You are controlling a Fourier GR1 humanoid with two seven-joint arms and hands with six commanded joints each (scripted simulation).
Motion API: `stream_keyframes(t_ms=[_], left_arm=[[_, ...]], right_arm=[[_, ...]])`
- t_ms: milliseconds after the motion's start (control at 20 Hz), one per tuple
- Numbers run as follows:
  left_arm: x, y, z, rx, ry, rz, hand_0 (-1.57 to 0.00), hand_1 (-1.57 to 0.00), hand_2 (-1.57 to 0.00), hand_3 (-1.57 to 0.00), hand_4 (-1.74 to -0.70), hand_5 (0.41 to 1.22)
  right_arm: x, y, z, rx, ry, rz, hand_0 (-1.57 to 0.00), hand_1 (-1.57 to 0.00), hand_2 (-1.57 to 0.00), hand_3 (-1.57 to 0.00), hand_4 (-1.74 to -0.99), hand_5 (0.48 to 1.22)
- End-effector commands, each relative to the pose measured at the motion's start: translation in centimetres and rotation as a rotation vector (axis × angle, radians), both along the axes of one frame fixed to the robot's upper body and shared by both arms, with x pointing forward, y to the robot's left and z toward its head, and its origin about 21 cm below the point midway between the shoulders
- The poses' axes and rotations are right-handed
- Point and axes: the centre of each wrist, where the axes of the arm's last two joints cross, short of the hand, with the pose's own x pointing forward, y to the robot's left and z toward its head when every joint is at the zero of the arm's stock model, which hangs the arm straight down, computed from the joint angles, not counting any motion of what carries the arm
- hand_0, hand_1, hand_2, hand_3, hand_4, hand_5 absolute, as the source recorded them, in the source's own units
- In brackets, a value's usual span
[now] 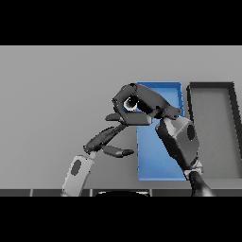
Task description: Pick up the blue pipe and place it into the blue bin.
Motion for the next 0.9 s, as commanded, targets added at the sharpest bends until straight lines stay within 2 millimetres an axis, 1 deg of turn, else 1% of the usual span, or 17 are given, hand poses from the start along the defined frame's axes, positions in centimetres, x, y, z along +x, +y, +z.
stream_keyframes(t_ms=[0,50,100,150,250,300,350,450,500,600,650,700,750,850], left_arm=[[0.1,-0.1,-0.2,0.013,0.009,0.004,0.00,0.00,0.00,0.00,-0.90,0.433],[-0.1,-0.1,0.1,0.009,0.004,0.005,0.00,0.00,0.00,0.00,-0.90,0.432],[-0.2,0.4,-0.1,0.012,0.002,0.007,0.00,0.00,0.00,0.00,-0.90,0.430],[-0.1,0.3,0.0,0.020,0.000,0.003,0.00,0.00,0.00,0.00,-0.89,0.428],[0.1,0.2,0.4,0.021,0.000,0.000,0.00,0.00,0.00,0.00,-0.89,0.421],[0.2,-0.1,0.6,0.013,-0.006,-0.004,0.00,0.00,0.00,0.00,-0.89,0.415],[0.0,0.1,0.4,0.011,-0.009,0.000,0.00,0.00,0.00,0.00,-0.89,0.412],[-0.1,0.4,0.3,0.022,-0.025,0.005,0.00,0.00,0.00,0.00,-0.88,0.412],[-0.2,0.6,0.3,0.021,-0.031,0.007,0.00,0.00,0.00,0.00,-0.87,0.413],[0.2,0.5,0.4,0.033,-0.018,0.007,0.00,0.00,0.00,0.00,-0.87,0.418],[0.1,0.4,0.4,0.031,-0.024,0.001,0.00,0.00,0.00,0.00,-0.87,0.419],[-0.1,0.3,-0.1,0.035,-0.018,0.002,0.00,0.00,0.00,0.00,-0.87,0.419],[-0.3,0.3,-0.1,0.022,-0.020,-0.003,0.00,0.00,0.00,0.00,-0.87,0.420],[-0.1,0.8,-0.2,0.017,-0.011,0.004,0.00,0.00,0.00,0.00,-0.87,0.422]], right_arm=[[0.2,-0.7,1.2,0.040,-0.027,-0.055,-1.57,-1.57,-1.57,-1.57,-1.741,1.221],[0.7,-1.3,2.5,0.047,-0.043,-0.125,-1.57,-1.57,-1.57,-1.57,-1.741,1.221],[1.2,-2.3,3.4,0.041,-0.055,-0.193,-1.57,-1.57,-1.57,-1.57,-1.741,1.221],[1.9,-2.9,3.7,0.028,-0.047,-0.236,-1.57,-1.57,-1.57,-1.57,-1.741,1.221],[3.9,-4.6,3.9,0.025,-0.002,-0.335,-1.57,-1.57,-1.57,-1.57,-1.741,1.221],[4.7,-5.7,3.6,0.024,0.010,-0.381,-1.57,-1.57,-1.57,-1.57,-1.741,1.221],[5.5,-6.7,3.3,0.008,0.011,-0.418,-1.57,-1.57,-1.57,-1.57,-1.741,1.221],[6.5,-9.1,1.8,-0.034,0.050,-0.501,-1.57,-1.57,-1.57,-1.57,-1.741,1.221],[6.7,-10.0,1.0,-0.038,0.084,-0.527,-1.57,-1.57,-1.57,-1.57,-1.741,1.221],[6.4,-11.7,-0.9,-0.035,0.141,-0.579,-1.57,-1.57,-1.57,-1.57,-1.741,1.221],[6.2,-12.0,-1.9,-0.043,0.171,-0.597,-1.57,-1.57,-1.57,-1.57,-1.741,1.221],[5.9,-12.7,-3.1,-0.058,0.190,-0.616,-1.57,-1.57,-1.57,-1.57,-1.741,1.221],[5.8,-13.4,-4.5,-0.074,0.221,-0.637,-1.57,-1.57,-1.57,-1.57,-1.741,1.221],[5.2,-14.7,-6.9,-0.110,0.274,-0.674,-1.57,-1.57,-1.57,-1.57,-1.741,1.221]])
